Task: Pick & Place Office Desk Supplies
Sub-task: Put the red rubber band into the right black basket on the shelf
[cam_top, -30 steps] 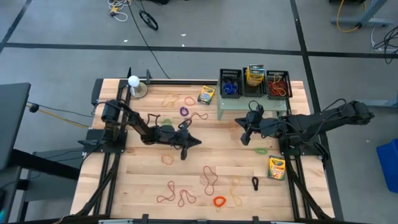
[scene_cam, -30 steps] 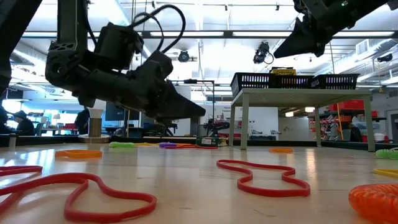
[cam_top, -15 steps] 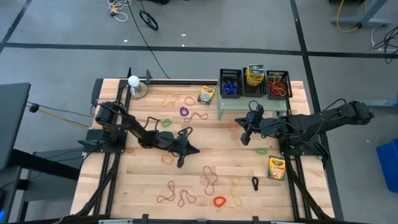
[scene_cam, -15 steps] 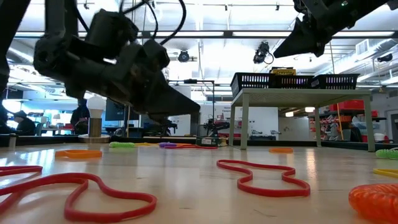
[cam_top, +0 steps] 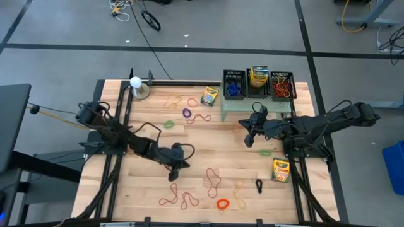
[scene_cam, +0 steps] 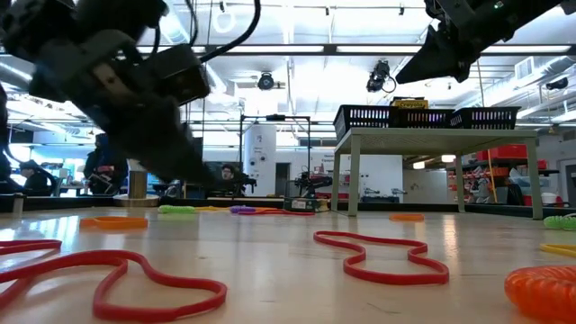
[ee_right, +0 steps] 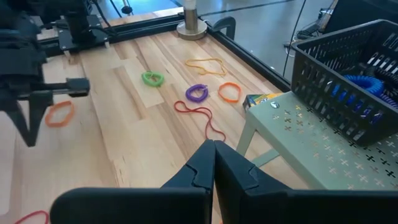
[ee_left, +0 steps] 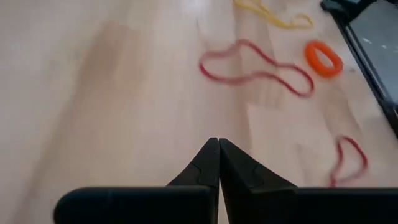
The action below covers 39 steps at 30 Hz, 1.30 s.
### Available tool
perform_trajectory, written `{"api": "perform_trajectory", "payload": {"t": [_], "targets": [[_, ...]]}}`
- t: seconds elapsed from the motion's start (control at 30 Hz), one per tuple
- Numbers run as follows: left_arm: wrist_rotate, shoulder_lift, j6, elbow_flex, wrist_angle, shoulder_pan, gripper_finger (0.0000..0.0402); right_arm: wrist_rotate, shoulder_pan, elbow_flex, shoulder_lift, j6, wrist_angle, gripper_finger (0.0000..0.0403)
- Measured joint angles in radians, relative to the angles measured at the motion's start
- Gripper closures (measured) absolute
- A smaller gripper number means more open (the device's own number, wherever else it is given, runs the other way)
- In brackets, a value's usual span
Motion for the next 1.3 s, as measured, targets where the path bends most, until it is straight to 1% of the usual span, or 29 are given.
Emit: {"api": "perform_trajectory", "payload": {"t": [0.1,0.27,0.47,0.53,0.67,0.77,0.9,1.0,1.13,1.3], "targets": [[-0.010,0.000,-0.078,0.000,-0.047,-0.050,0.0387,0.000,0.000,0.000,0.000,0.000,0.002,0.0391],[-0.064,0.000,-0.194,0.000,-0.102,-0.137,0.0368,-0.003,0.000,0.001,0.000,0.000,0.010,0.0391],[-0.095,0.000,-0.296,0.005,-0.169,-0.213,0.0362,-0.004,0.000,0.001,0.000,0.000,0.008,0.0391],[-0.090,0.000,-0.333,0.031,-0.254,-0.234,0.0362,-0.004,0.000,0.001,0.000,0.000,0.008,0.0391],[-0.001,0.000,-0.345,0.125,-0.470,-0.266,0.0369,-0.004,0.000,0.001,0.000,0.000,0.008,0.0391],[0.004,0.000,-0.339,0.213,-0.647,-0.297,0.0380,-0.004,0.000,0.001,0.000,0.000,0.008,0.0391],[-0.001,0.000,-0.346,0.322,-0.808,-0.318,0.0378,-0.004,0.000,0.001,0.000,0.000,0.008,0.0391],[-0.006,0.000,-0.360,0.375,-0.868,-0.327,0.0360,-0.003,0.000,0.002,0.000,0.000,0.008,0.0391],[-0.024,0.000,-0.388,0.418,-0.868,-0.330,0.0321,-0.003,0.000,0.002,0.000,0.000,0.008,0.0391],[-0.093,0.000,-0.380,0.430,-0.867,-0.328,0.0270,-0.003,0.000,0.002,0.000,0.000,0.008,0.0391]]}}
